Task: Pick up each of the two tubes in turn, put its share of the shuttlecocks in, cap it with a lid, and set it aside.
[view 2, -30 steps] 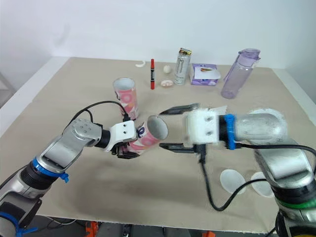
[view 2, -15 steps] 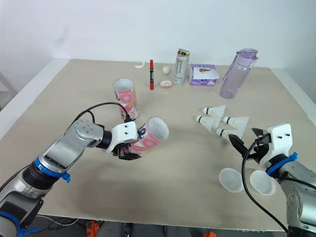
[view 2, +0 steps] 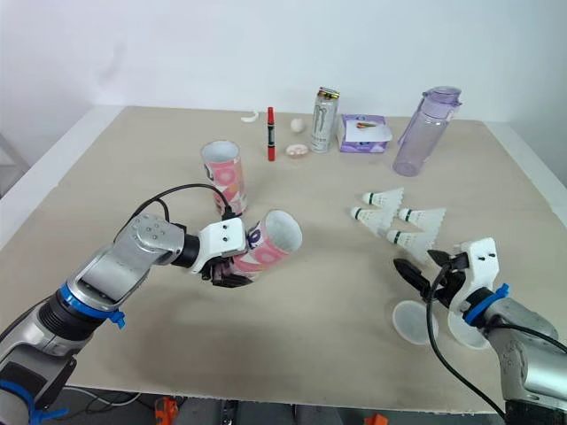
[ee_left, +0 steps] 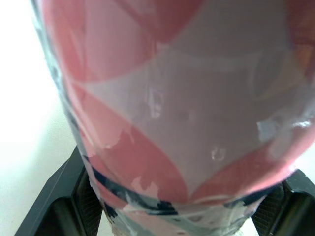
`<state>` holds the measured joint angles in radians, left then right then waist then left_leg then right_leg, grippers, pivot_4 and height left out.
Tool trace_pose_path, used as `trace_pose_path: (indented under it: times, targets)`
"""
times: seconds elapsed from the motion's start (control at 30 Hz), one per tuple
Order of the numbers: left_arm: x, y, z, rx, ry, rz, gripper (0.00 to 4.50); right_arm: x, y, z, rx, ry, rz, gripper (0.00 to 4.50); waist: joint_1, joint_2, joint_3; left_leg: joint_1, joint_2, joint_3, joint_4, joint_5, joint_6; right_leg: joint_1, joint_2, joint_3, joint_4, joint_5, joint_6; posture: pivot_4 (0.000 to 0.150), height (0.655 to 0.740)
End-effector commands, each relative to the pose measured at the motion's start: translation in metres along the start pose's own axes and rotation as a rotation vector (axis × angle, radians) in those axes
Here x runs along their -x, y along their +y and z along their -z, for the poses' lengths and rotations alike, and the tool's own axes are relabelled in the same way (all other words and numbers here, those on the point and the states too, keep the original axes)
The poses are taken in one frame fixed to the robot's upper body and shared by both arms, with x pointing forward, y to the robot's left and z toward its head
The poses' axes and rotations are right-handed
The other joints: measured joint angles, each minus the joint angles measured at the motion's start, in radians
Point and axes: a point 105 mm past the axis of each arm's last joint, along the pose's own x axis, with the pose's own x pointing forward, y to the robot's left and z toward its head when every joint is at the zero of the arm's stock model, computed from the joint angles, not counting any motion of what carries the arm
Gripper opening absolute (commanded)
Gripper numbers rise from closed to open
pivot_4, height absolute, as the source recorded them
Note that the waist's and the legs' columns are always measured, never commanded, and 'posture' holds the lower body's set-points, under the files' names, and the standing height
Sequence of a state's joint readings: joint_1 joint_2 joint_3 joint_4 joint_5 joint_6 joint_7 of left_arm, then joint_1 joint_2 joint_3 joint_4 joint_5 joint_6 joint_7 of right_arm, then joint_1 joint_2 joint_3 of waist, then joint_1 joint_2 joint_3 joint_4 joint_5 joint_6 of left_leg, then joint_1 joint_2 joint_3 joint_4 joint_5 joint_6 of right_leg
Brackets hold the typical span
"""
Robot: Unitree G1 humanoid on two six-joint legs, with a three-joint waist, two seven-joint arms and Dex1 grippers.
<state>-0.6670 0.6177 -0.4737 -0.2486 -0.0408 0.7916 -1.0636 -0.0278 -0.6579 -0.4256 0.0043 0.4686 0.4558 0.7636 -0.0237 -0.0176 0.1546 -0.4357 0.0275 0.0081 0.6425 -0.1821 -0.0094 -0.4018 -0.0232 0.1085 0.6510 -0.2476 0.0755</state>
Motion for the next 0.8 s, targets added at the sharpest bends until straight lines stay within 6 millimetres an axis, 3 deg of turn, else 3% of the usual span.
trace_pose_path:
  times: [0.03, 0.27, 0.3, 0.37, 0.4, 0.43, 0.5, 0.57, 0.6, 0.67, 0.8]
  targets:
    - [0.001, -0.003, 0.001, -0.002, 0.008, 0.005, 3.45, -0.004, -0.002, -0.011, 0.02, -0.016, -0.039, 4.43, 0.0, 0.0, 0.0, 0.0, 0.0, 0.0, 0.0, 0.0, 0.0, 0.0, 0.0, 0.0, 0.0, 0.0, 0.0, 0.15, 0.74]
    - [0.001, -0.004, 0.002, 0.003, 0.009, 0.001, 3.45, -0.017, -0.009, -0.017, -0.021, -0.013, -0.094, 4.43, -0.001, 0.0, 0.0, 0.0, 0.0, 0.0, 0.0, 0.0, 0.0, 0.0, 0.0, 0.0, 0.0, 0.0, 0.001, 0.15, 0.74]
    - [0.001, -0.004, 0.002, 0.003, 0.009, 0.0, 3.45, -0.018, -0.01, -0.018, -0.024, -0.013, -0.096, 4.05, -0.001, 0.0, 0.0, 0.0, 0.0, 0.0, 0.0, 0.0, 0.0, 0.0, 0.001, 0.0, 0.0, 0.0, 0.001, 0.15, 0.74]
    - [0.001, -0.004, 0.002, 0.004, 0.009, 0.0, 3.45, -0.02, -0.013, -0.019, -0.032, -0.016, -0.092, 3.9, -0.001, 0.0, 0.0, 0.0, 0.0, 0.0, 0.0, 0.0, 0.0, 0.0, 0.0, 0.0, 0.0, 0.0, 0.001, 0.15, 0.74]
    - [0.0, -0.005, 0.002, 0.004, 0.009, 0.0, 3.45, -0.021, -0.014, -0.019, -0.039, -0.015, -0.09, 3.65, -0.001, 0.0, 0.0, 0.0, 0.0, 0.0, -0.001, 0.0, 0.0, 0.0, 0.0, 0.0, 0.0, 0.001, 0.002, 0.15, 0.74]
    - [0.0, -0.005, 0.002, 0.005, 0.009, 0.0, 3.45, -0.022, -0.015, -0.019, -0.043, -0.013, -0.089, 3.07, -0.001, 0.0, 0.0, 0.0, 0.0, -0.001, -0.001, 0.0, 0.0, 0.0, 0.0, 0.0, 0.0, 0.002, 0.003, 0.15, 0.74]
    - [0.0, -0.005, 0.002, 0.007, 0.008, -0.001, 3.45, -0.023, -0.016, -0.018, -0.038, -0.005, -0.092, 2.52, -0.001, 0.0, 0.0, 0.0, 0.0, 0.0, -0.001, 0.0, 0.0, 0.0, 0.0, 0.0, 0.0, 0.001, 0.004, 0.15, 0.74]
    - [-0.001, -0.005, 0.002, 0.008, 0.008, -0.002, 3.45, -0.023, -0.017, -0.017, -0.038, -0.003, -0.091, 1.43, -0.001, 0.0, 0.0, 0.0, 0.0, 0.0, -0.001, 0.0, 0.0, 0.0, 0.0, 0.0, 0.0, 0.001, 0.004, 0.15, 0.74]
    - [-0.001, -0.005, 0.002, 0.009, 0.008, -0.002, 3.45, -0.024, -0.018, -0.017, -0.04, -0.003, -0.092, 1.28, -0.001, 0.0, 0.0, 0.0, 0.0, 0.0, -0.001, 0.0, 0.0, 0.0, 0.0, 0.0, 0.0, 0.002, 0.004, 0.15, 0.74]
    - [-0.001, -0.005, 0.002, 0.008, 0.007, -0.002, 3.45, -0.023, -0.018, -0.017, -0.042, -0.003, -0.091, 0.31, -0.001, 0.0, 0.0, 0.0, 0.0, 0.0, -0.001, 0.0, 0.0, 0.0, 0.0, 0.0, 0.0, 0.002, 0.004, 0.15, 0.74]
    - [-0.003, -0.004, 0.001, 0.006, 0.001, -0.004, 3.45, -0.022, -0.019, -0.019, -0.039, -0.018, -0.085, 0.13, -0.001, 0.0, 0.0, 0.0, 0.0, 0.0, -0.001, 0.0, 0.0, 0.0, 0.0, 0.0, 0.0, 0.002, 0.004, 0.15, 0.74]
